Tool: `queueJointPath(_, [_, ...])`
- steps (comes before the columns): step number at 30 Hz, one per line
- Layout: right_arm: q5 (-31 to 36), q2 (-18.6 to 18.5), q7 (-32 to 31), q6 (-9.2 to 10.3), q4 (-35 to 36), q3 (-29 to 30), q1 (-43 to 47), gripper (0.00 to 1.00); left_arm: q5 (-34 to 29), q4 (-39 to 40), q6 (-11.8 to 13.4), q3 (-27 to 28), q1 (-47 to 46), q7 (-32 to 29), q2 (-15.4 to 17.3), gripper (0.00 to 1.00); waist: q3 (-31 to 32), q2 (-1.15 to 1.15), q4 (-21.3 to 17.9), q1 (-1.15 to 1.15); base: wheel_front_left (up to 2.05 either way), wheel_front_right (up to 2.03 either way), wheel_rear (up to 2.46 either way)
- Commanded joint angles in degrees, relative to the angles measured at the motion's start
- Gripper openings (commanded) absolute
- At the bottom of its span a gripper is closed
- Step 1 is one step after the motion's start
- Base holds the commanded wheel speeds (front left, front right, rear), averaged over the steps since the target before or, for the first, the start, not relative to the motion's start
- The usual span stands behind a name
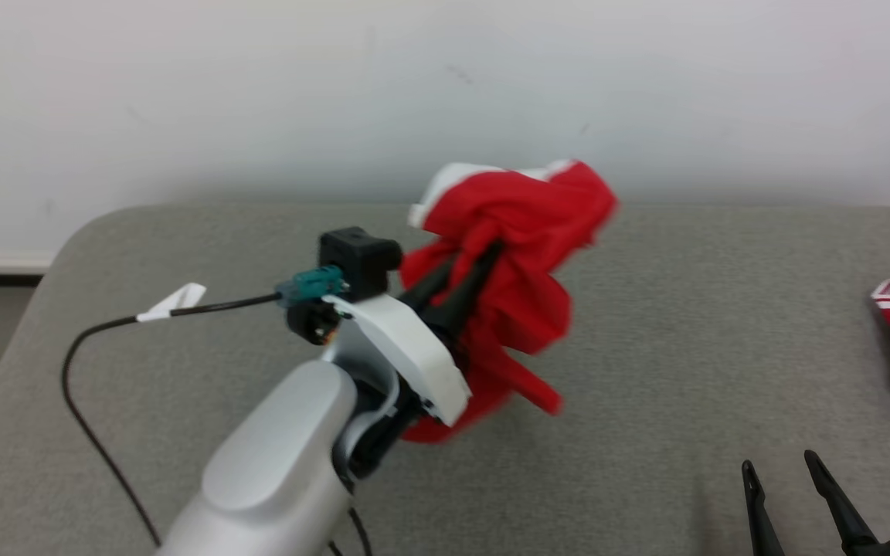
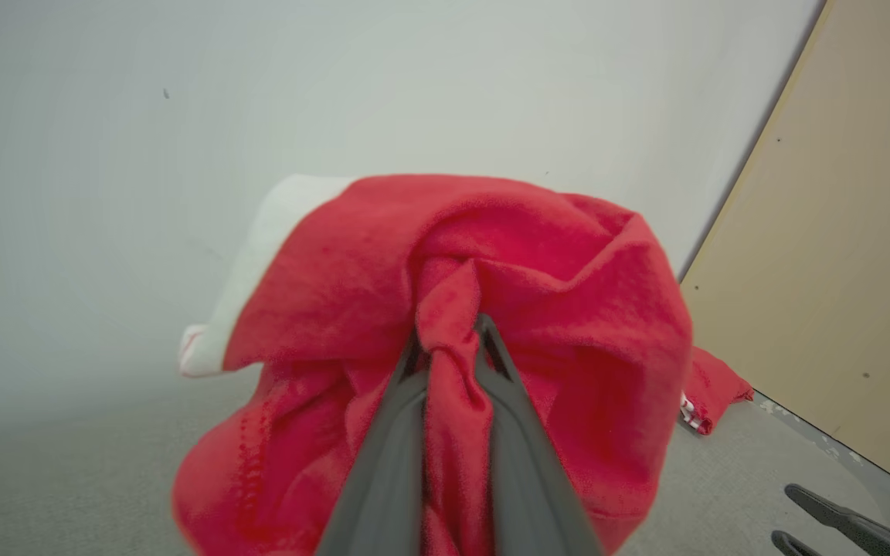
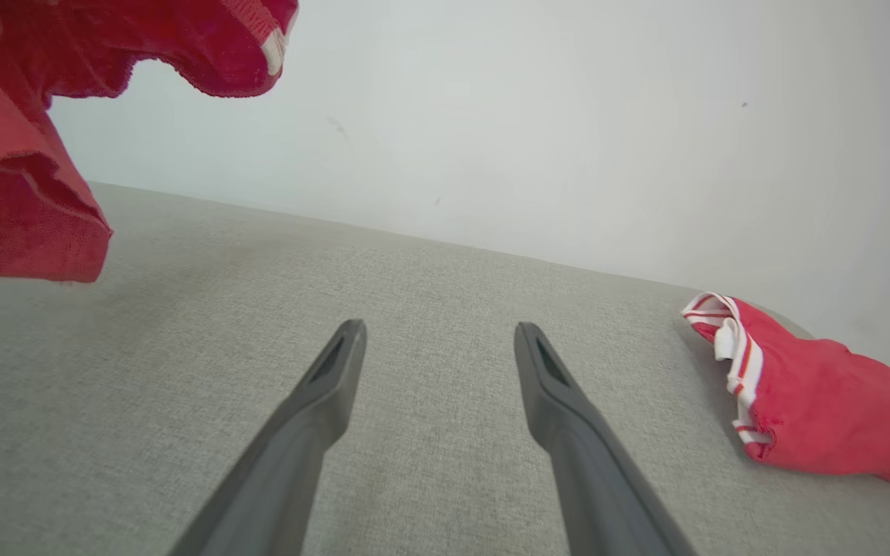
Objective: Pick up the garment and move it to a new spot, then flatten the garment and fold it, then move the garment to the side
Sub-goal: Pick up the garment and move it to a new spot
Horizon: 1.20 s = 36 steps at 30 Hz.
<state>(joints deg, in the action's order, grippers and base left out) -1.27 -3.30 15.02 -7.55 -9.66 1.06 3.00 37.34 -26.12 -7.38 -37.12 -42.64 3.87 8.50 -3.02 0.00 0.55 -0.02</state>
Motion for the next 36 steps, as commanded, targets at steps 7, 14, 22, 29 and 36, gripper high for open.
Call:
queueJointPath(7, [-0.5, 0.3, 0.1, 0.13, 0.7, -0.5, 0.8, 1.0, 5.5, 18.1, 1.9, -4.3, 8.8, -10.1, -1.7, 0.0, 1.2, 0.0, -7.1, 0.02, 0.0, 0.0, 0.0])
queueJointPath(14, [-1.8, 0.4, 0.2, 0.13, 0.9, 0.0, 0.0, 1.0, 6.2, 20.3, 4.7, -7.5, 14.8, -14.5, 0.0, 0.0, -0.8, 0.0, -11.4, 0.02, 0.0, 0.0, 0.0])
queueJointPath(22, [-3.1, 0.4, 0.2, 0.13, 0.6, -0.2, -1.5, 1.0, 6.9, 7.2, 6.2, -5.6, 14.1, -14.6, 1.7, 0.0, -3.1, 0.0, -13.9, 0.02, 0.0, 0.0, 0.0])
queueJointPath(29, [-3.5, 0.4, 0.2, 0.13, -0.2, -0.7, -2.6, 1.0, 3.5, -6.5, 6.0, -4.2, 9.1, -9.1, 3.3, 0.0, -3.8, 0.0, -15.2, 0.02, 0.0, 0.0, 0.0])
queueJointPath(36, [-3.6, 0.3, 0.2, 0.13, -1.0, -0.4, -2.5, 1.0, -0.3, -16.7, 7.4, -4.0, 6.0, 1.2, 2.7, 1.0, -3.4, 0.0, -15.2, 0.02, 0.0, 0.0, 0.0])
